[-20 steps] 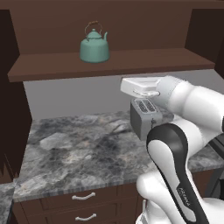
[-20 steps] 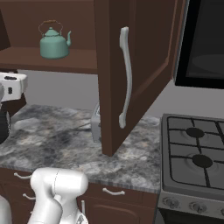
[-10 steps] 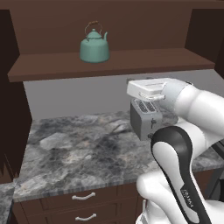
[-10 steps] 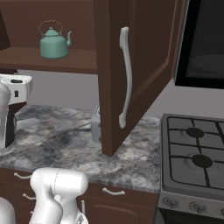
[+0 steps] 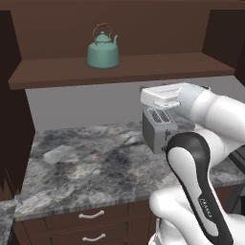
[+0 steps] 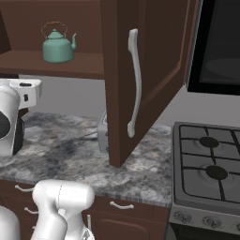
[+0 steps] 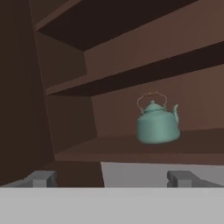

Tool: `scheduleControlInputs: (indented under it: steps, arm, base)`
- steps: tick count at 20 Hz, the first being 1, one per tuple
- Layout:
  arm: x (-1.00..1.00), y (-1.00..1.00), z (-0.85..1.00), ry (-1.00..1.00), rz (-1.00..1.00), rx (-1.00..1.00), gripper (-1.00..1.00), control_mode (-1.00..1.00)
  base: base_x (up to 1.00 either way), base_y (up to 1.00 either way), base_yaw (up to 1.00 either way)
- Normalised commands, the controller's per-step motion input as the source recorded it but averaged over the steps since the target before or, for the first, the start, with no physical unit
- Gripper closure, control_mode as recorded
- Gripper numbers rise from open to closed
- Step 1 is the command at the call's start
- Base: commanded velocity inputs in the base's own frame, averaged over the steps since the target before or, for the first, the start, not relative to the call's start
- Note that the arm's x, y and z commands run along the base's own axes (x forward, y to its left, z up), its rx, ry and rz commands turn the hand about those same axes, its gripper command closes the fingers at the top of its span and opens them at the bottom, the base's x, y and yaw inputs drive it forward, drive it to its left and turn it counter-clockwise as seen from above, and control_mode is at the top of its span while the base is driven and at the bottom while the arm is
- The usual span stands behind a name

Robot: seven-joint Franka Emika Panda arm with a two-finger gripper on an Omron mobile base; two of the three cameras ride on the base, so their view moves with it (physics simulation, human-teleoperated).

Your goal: Open the cabinet, pick the kettle from the cabinet, and place it in the sink.

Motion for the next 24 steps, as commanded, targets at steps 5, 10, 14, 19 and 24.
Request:
scheduleControlInputs:
  steps: [5, 10, 14, 19, 24]
  arm:
    - [0.26, -0.08, 0.00, 0.00, -0.03, -0.04, -1.00, -1.00]
    - [0.19, -0.01, 0.03, 0.00, -0.11, -0.05, -1.00, -1.00]
    - [0.19, 0.02, 0.06, 0.00, -0.21, -0.08, -1.00, -1.00]
    - [0.20, 0.01, 0.10, 0.00, -0.24, -0.06, -1.00, -1.00]
    - [0.13, 0.00, 0.20, 0.04, -0.06, 0.00, -1.00, -1.00]
  base:
    - [0.00, 0.00, 0.00]
    - [0.00, 0.00, 0.00]
    - [0.00, 0.00, 0.00]
    - [0.00, 0.00, 0.00]
    - [0.00, 0.00, 0.00]
